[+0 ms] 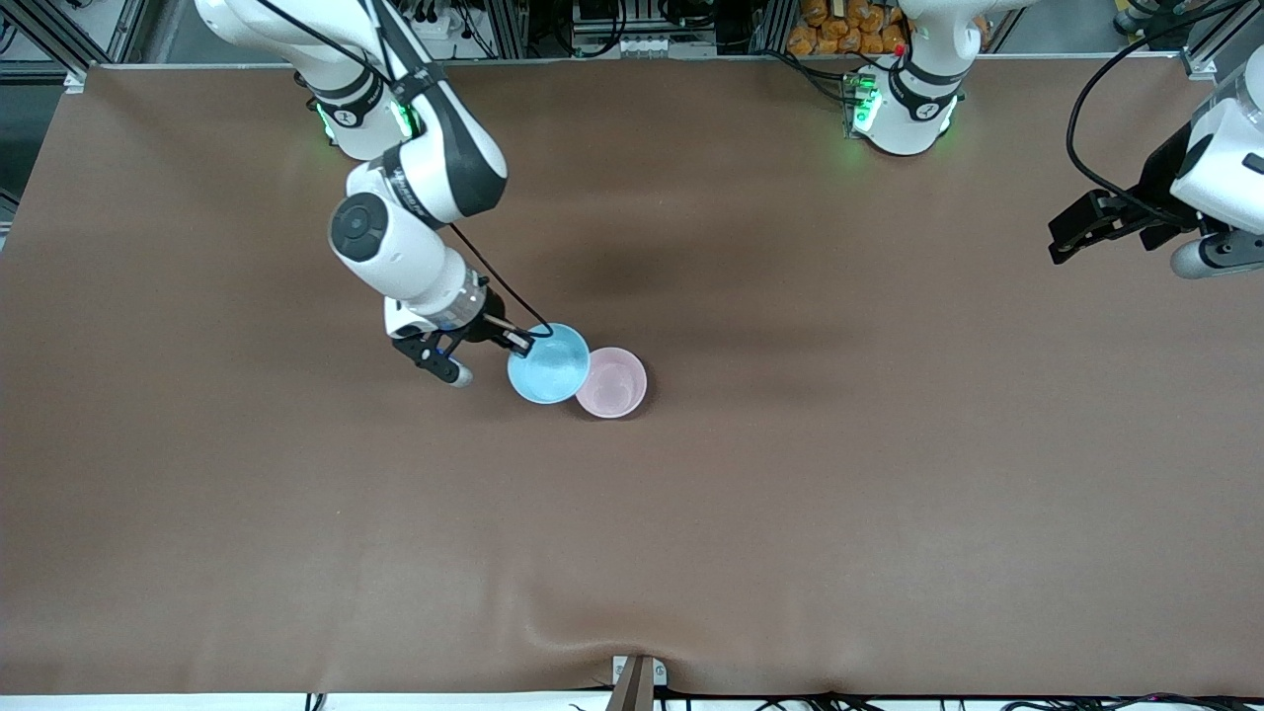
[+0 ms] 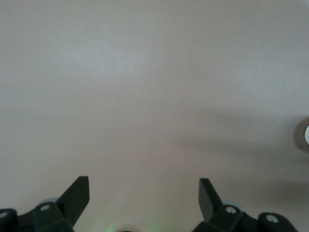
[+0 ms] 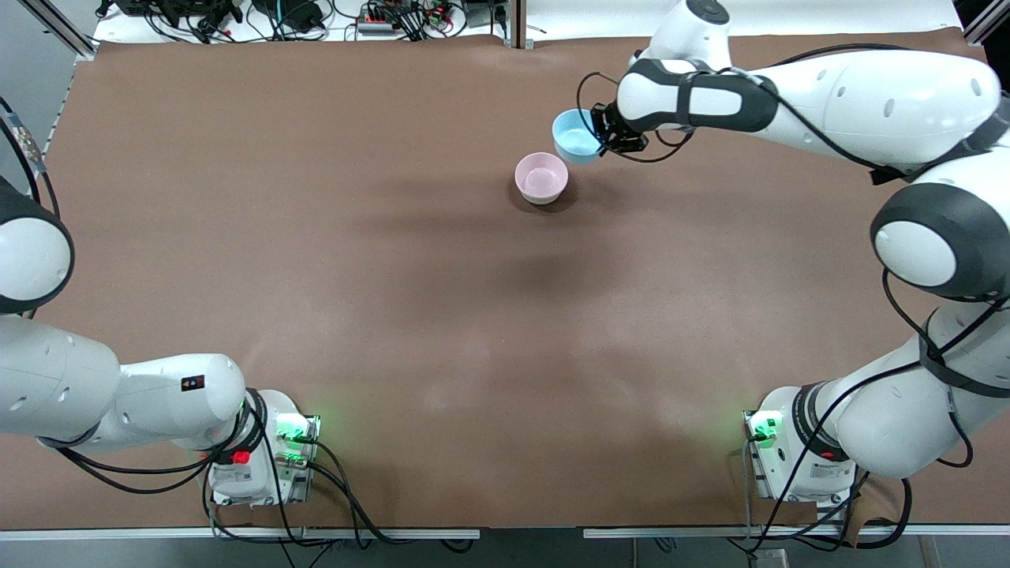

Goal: Stack pink and blue bowls on white bowl
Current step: 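Carry the blue bowl onto the pink bowl with the right gripper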

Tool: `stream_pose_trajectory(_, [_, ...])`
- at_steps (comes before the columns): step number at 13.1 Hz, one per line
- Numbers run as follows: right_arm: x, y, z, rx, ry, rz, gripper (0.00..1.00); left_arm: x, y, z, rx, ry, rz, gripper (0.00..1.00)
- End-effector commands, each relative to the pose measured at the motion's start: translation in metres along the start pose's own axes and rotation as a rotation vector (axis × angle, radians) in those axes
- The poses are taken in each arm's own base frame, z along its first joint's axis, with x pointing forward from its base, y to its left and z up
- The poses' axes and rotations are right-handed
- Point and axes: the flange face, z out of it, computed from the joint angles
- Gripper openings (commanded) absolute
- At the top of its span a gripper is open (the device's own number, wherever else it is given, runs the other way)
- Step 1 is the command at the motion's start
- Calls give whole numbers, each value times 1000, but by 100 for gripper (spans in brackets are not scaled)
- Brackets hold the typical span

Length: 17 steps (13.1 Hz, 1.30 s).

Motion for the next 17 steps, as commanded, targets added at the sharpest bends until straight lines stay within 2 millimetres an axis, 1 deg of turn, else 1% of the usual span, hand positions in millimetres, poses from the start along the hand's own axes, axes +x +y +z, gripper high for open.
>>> stream_pose_trajectory(1, [-12, -32, 28, -9, 4, 49, 0, -4, 2, -2, -4, 11, 18, 100])
stream_pose_trajectory(2, [-20, -36, 39, -25, 5, 44, 0, -4, 3, -3, -5, 15, 18, 100])
stream_pose_trajectory(3, [-23, -39, 49, -37, 15, 26, 0, -5, 3, -4, -5, 17, 18, 100])
stream_pose_trajectory(4, [-21, -42, 56, -34, 27, 19, 0, -5, 3, -4, -5, 17, 18, 100])
stream_pose_trajectory(5, [-23, -44, 63, -31, 32, 13, 0, -5, 3, -5, -5, 18, 18, 100])
stream_pose_trajectory(7, [-26, -43, 72, -33, 39, 48, 0, -4, 3, -4, -5, 17, 18, 100])
stream_pose_trajectory(8, [-35, -46, 75, -36, 35, 56, 0, -5, 2, -3, -5, 15, 17, 100])
stream_pose_trajectory(10, [-44, -46, 83, -48, 32, 45, 0, -4, 2, -3, -5, 15, 18, 100])
stream_pose_trajectory(13, [-44, -44, 85, -53, 34, 43, 0, -4, 2, -1, -4, 12, 18, 100])
stream_pose_trajectory(17, [-46, -37, 96, -78, 28, 43, 0, -5, 3, 1, -2, 7, 20, 100])
